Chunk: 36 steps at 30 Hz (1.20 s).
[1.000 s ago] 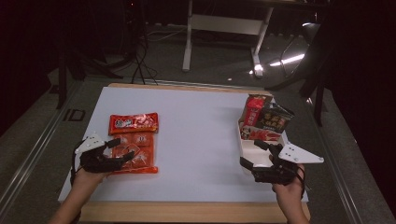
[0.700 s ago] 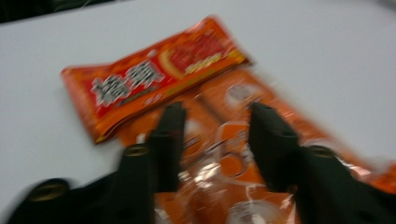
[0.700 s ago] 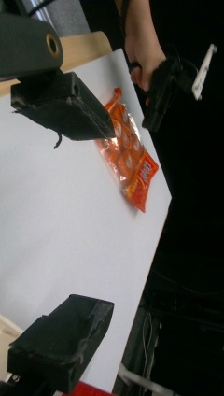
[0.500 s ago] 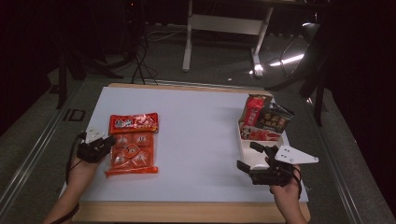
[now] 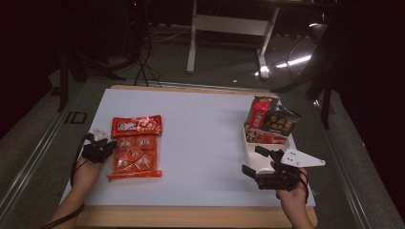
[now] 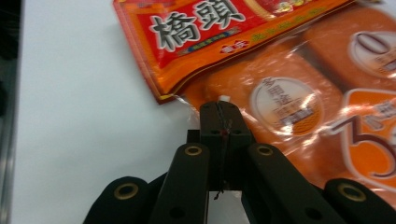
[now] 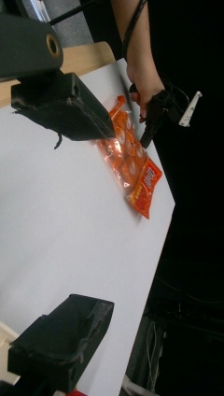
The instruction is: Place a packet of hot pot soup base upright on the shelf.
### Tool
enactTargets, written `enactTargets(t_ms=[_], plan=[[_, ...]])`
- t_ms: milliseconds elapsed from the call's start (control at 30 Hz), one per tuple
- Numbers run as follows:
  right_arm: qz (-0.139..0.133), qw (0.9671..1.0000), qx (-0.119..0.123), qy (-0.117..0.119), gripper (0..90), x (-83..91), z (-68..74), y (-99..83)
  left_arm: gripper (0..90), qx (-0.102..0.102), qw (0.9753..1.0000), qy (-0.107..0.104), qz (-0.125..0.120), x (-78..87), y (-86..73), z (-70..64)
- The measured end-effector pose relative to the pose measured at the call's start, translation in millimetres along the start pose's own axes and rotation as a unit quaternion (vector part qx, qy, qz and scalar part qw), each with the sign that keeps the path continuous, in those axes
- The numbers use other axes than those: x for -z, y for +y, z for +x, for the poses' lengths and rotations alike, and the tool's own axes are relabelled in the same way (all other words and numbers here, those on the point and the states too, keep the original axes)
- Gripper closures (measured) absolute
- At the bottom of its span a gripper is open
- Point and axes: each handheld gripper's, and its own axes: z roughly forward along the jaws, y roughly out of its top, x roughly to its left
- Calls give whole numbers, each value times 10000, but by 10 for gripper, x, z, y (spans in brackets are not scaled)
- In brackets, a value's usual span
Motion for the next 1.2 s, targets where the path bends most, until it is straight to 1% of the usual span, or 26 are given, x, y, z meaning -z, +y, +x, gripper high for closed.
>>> enactTargets(t_ms=[33, 133, 300, 467, 533, 633, 700, 833, 867, 933, 967, 1100, 1167, 1200], plan=[[3, 10000, 2, 0, 147, -1, 2, -1, 900, -82, 10000, 52, 23, -6, 2, -21], [31, 10000, -6, 18, 147, -12, 1, -5, 900, -182, 9998, 119, 39, -15, 9, -62], [93, 9999, -4, 84, 147, -45, 7, -10, 900, -109, 9998, 124, 60, -19, 21, -94], [133, 9998, 6, 126, 148, -58, 16, -8, 900, -235, 9997, -8, 68, -34, 56, -174], [109, 9999, 7, 133, 148, -54, 15, -4, 900, -299, 9995, -54, 84, -47, 81, -232], [106, 9999, 15, 114, 148, -44, 12, -5, 900, -481, 9987, -114, 99, -64, 125, -340], [112, 9999, -6, 104, 148, -42, 4, -7, 900, -551, 9983, -180, 105, -81, 152, -408], [119, 9999, -1, 105, 149, -39, 7, -8, 900, -584, 9977, -336, 93, -119, 200, -509], [121, 9999, 11, 103, 148, -39, 9, -6, 900, -626, 9973, -370, 102, -126, 211, -526], [119, 9999, 8, 105, 149, -38, 9, -5, 900, -626, 9972, -402, 88, -136, 220, -545], [112, 9999, -5, 114, 148, -37, 7, -5, 900, -635, 9968, -477, 88, -150, 239, -582], [113, 9999, -19, 109, 148, -34, 2, -8, 900, -665, 9961, -578, 74, -170, 264, -653], [122, 9999, 0, 104, 149, -33, 4, -8, 900, -658, 9956, -661, 55, -173, 271, -687], [124, 9999, 1, 109, 149, -33, 6, -9, 900, -641, 9952, -738, 13, -180, 273, -711]])
